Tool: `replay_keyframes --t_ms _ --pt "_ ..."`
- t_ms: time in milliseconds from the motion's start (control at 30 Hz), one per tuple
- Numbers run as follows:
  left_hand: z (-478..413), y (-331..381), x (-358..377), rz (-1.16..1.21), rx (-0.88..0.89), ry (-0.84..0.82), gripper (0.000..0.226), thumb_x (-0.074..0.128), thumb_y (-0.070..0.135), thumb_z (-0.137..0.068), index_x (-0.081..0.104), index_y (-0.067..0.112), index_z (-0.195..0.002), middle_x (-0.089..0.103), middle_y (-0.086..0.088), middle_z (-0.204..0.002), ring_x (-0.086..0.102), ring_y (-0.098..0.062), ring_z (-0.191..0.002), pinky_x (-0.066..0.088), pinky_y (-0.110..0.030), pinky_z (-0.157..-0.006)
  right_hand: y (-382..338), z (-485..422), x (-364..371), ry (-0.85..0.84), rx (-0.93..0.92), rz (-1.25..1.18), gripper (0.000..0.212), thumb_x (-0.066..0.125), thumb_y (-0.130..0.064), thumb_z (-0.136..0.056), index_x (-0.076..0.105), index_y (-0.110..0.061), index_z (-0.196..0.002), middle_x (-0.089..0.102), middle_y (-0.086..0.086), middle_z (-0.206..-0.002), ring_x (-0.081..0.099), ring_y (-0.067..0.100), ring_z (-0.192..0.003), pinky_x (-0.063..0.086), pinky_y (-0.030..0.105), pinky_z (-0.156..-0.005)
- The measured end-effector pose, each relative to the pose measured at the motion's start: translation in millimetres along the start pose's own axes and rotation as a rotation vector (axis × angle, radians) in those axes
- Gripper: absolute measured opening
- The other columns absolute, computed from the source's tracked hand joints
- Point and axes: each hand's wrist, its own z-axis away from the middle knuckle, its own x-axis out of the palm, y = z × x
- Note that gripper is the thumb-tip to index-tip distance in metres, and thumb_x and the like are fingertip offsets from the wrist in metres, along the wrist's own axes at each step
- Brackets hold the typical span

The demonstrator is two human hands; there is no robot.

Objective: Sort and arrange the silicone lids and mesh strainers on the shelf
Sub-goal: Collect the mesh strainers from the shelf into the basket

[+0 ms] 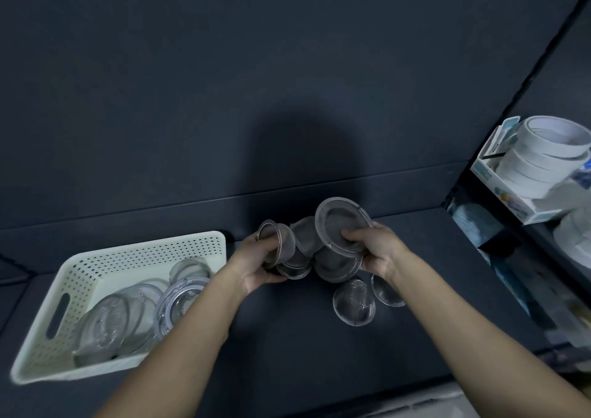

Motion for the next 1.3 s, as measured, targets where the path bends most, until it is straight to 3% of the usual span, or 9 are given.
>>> replay_keyframes --t_ms 100,267,367,567,700,767,933,1100,1300 --pt "9.7 0.9 -7.9 -0.001 0.016 0.012 0.017 0.061 0.010 -0.089 0.062 0.020 -0.102 0.064 -0.010 -0.108 0.059 -0.028 -0.100 0.042 -0.066 -0.090 7.1 7.9 11.1 -0.009 -0.013 -0.014 0.029 0.057 0.017 -0.080 0.062 -0.002 -0.101 0.069 0.021 -0.091 0.070 0.033 -0.074 0.059 0.047 -0.064" --pt "26.0 3.2 -20.1 0.093 0.058 0.017 0.020 0.061 0.006 -0.088 0.064 0.017 -0.105 0.066 -0.013 -0.110 0.061 -0.032 -0.103 0.053 -0.054 -0.075 15.9 19.7 32.0 0.009 -0.061 0.020 0.025 0.057 0.018 -0.080 0.063 -0.003 -0.091 0.068 0.021 -0.090 0.067 0.033 -0.076 0.057 0.047 -0.072" --pt "37.0 10.2 -26.3 0.169 0.102 0.000 0.019 0.059 0.004 -0.089 0.064 0.015 -0.103 0.067 -0.013 -0.104 0.062 -0.032 -0.100 0.052 -0.056 -0.079 14.8 25.8 46.2 -0.011 -0.090 0.041 0.028 0.059 0.017 -0.079 0.063 -0.002 -0.099 0.069 0.021 -0.091 0.068 0.032 -0.076 0.059 0.042 -0.066" --pt "65.1 36.1 -49.2 0.185 0.234 0.009 0.022 0.060 0.004 -0.088 0.065 0.016 -0.106 0.069 -0.010 -0.098 0.063 -0.030 -0.097 0.050 -0.055 -0.087 4.2 49.8 88.6 -0.093 -0.168 0.089 0.026 0.060 0.013 -0.081 0.063 -0.004 -0.099 0.070 0.018 -0.095 0.068 0.032 -0.088 0.057 0.043 -0.074" --pt "85.5 46.8 -83.5 0.179 0.300 0.031 0.047 0.065 0.004 -0.075 0.060 0.007 -0.122 0.064 -0.020 -0.114 0.060 -0.035 -0.101 0.049 -0.055 -0.087 10.7 66.7 129.2 -0.147 -0.229 0.171 0.026 0.059 0.012 -0.081 0.065 -0.007 -0.099 0.070 0.015 -0.096 0.068 0.030 -0.090 0.057 0.043 -0.080" --pt "97.1 50.6 -100.4 0.188 0.343 0.039 0.048 0.064 0.001 -0.072 0.060 0.003 -0.120 0.063 -0.024 -0.111 0.060 -0.038 -0.098 0.051 -0.055 -0.082 20.6 71.2 150.8 -0.162 -0.262 0.210 0.028 0.060 0.012 -0.080 0.065 -0.006 -0.101 0.070 0.016 -0.098 0.068 0.031 -0.092 0.057 0.043 -0.081" --pt "120.0 54.1 -145.5 0.134 0.434 0.193 0.032 0.058 -0.006 -0.084 0.064 0.004 -0.113 0.070 -0.018 -0.096 0.066 -0.031 -0.085 0.048 -0.056 -0.089 49.8 72.6 192.2 -0.230 -0.248 0.259 0.028 0.059 0.011 -0.080 0.067 -0.012 -0.095 0.071 0.011 -0.093 0.068 0.024 -0.083 0.057 0.034 -0.068" --pt "132.3 44.3 -182.4 0.052 0.427 0.313 0.030 0.056 -0.010 -0.083 0.069 0.010 -0.101 0.071 -0.015 -0.084 0.067 -0.027 -0.072 0.055 -0.043 -0.075 83.1 68.9 220.8 -0.267 -0.255 0.357 0.032 0.057 0.014 -0.079 0.066 -0.015 -0.089 0.070 0.011 -0.094 0.067 0.026 -0.090 0.057 0.039 -0.081" --pt "122.2 28.6 -216.1 -0.172 0.394 0.523 0.028 0.061 -0.008 -0.081 0.067 0.009 -0.102 0.069 -0.009 -0.088 0.064 -0.023 -0.076 0.055 -0.038 -0.079 94.7 65.8 241.4 -0.243 -0.489 0.615 0.032 0.058 0.006 -0.079 0.065 -0.019 -0.098 0.069 0.001 -0.093 0.066 0.019 -0.090 0.054 0.030 -0.080"
